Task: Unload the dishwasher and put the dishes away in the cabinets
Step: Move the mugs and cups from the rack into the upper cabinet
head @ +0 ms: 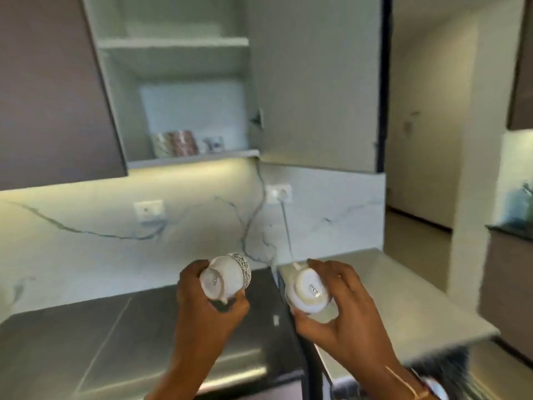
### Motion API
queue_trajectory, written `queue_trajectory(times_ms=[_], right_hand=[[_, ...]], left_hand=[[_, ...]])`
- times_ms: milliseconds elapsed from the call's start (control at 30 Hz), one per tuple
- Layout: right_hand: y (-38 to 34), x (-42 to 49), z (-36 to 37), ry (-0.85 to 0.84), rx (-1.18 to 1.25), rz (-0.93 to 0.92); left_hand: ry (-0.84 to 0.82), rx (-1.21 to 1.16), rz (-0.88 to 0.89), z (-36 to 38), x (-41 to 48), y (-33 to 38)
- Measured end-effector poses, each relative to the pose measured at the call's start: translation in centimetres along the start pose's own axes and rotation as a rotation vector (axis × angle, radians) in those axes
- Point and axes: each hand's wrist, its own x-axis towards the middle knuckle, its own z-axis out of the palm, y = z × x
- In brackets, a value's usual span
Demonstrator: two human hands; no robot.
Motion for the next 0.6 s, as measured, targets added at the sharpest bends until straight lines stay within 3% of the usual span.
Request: queue_trajectory(times_ms=[133,333,433,600], right_hand=[[-3.6,8.3,3.3,0.002,0.036,-0.106],[-5.2,21.5,9.8,0.051,0.089,-0.102],[-5.0,28.5,13.4,0.090,0.009,-0.124],[-4.5,39.8,18.6,0.096,-0.181,-0.094]], left_hand=[[0.104,0.056,0.103,-3.7,7.8,1.1],[0.124,0.087,0.317,-5.5,22.1,0.7],[0.084,0.053,0.359,-4.3,29.8,0.1],[-0.115,0.149,0.259,-0.5,43.1,-1.7]])
